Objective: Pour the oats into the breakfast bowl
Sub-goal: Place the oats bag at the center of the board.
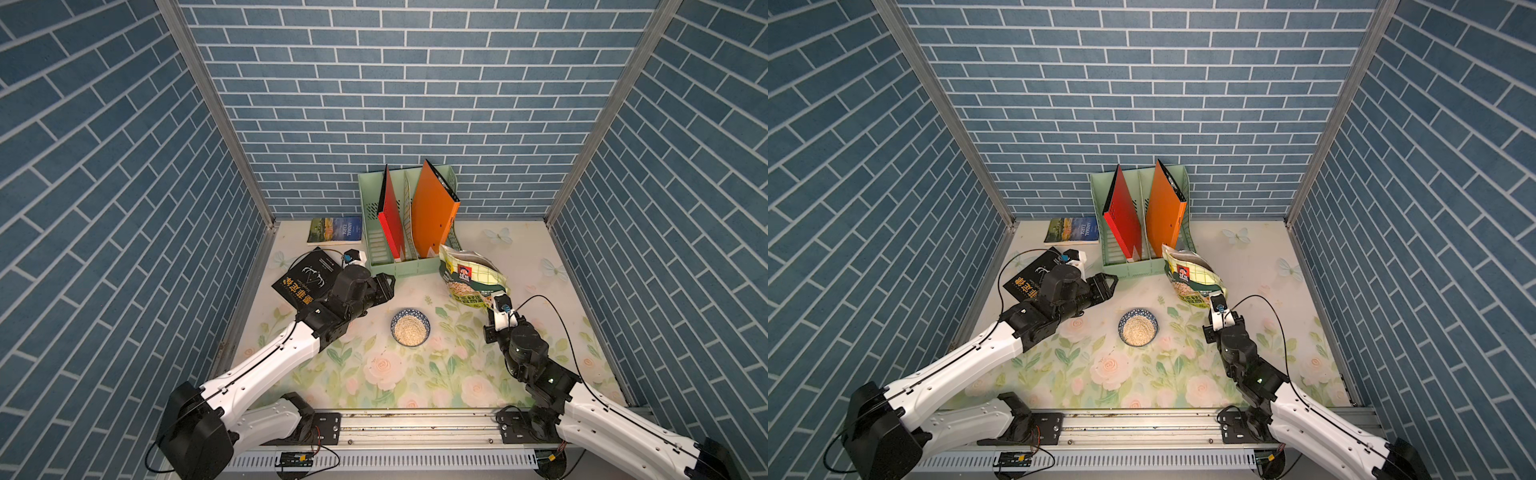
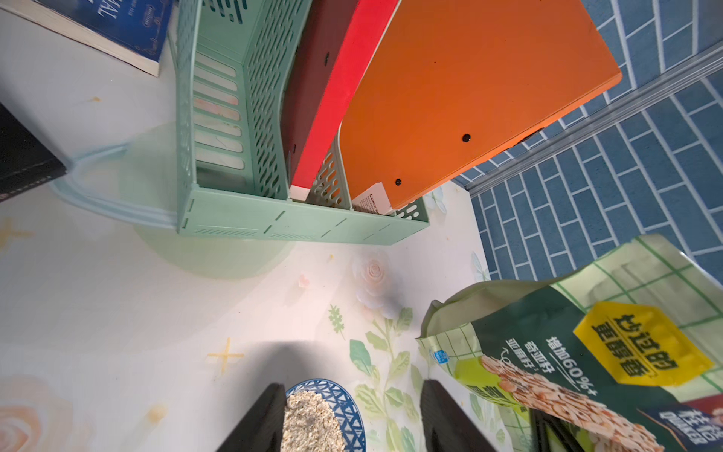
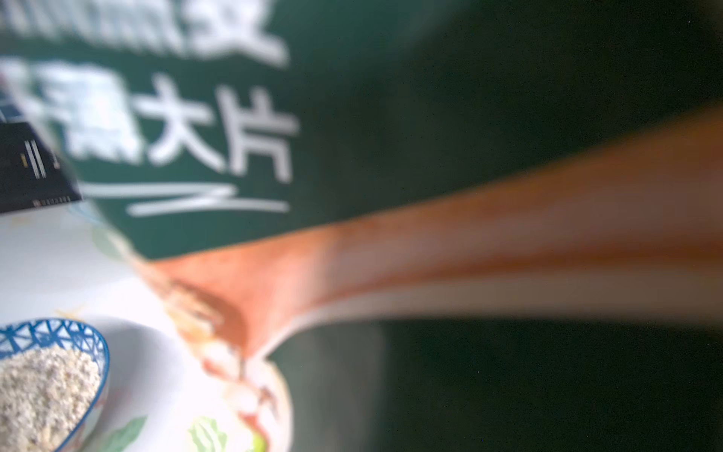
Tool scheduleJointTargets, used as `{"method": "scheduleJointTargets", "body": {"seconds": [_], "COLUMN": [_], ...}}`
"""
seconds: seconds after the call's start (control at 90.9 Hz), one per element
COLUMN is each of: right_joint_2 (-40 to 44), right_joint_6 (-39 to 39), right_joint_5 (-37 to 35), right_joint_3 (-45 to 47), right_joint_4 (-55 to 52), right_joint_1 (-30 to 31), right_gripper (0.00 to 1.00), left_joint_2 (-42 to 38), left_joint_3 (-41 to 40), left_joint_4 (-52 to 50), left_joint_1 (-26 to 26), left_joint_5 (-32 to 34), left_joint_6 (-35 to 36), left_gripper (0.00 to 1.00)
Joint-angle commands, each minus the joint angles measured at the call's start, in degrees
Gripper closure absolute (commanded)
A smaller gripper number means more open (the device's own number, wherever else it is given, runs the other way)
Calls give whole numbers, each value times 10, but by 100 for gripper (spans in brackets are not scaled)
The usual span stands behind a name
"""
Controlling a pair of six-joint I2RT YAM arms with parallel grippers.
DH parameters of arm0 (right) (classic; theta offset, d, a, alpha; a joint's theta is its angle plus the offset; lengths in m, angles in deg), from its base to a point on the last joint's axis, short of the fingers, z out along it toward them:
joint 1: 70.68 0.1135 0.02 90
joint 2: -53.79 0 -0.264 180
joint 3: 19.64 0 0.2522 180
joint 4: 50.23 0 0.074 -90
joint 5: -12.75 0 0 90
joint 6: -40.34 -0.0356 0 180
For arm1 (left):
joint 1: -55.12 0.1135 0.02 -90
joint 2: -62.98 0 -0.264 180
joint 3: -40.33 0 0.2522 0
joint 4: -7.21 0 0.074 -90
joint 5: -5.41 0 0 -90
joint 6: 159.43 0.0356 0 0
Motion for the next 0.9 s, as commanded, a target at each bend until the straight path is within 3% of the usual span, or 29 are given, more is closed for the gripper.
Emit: {"method": "scheduleJointTargets", "body": {"seconds": [0.0,0.396,0.66,0.792,0.891], "right_joint_2": [-33,-234,-343,-356,-352], "right_joint_6": [-185,-205,-176,-175,-169], "right_joint_5": [28,34,71,79,84], "right_joint_3": [12,18,2,6,4], "right_joint_4": [199,324,353,356,330], "right_joint_1": [-11,-11,-7,1,3], "right_gripper": [100,100,100,71,65], "left_joint_2": [20,54,69,78,82], "left_joint_3": [-12,-34,-45,-42,-43], "left_joint_4": [44,84,104,108,110], "left_joint_1": [4,-5,-15,-22,-25], "left_joint_5": [-30,-44,-45,-44,-43], "left_joint_6": [-4,-9,-18,-20,-21], "left_gripper": [40,40,40,40,40]}}
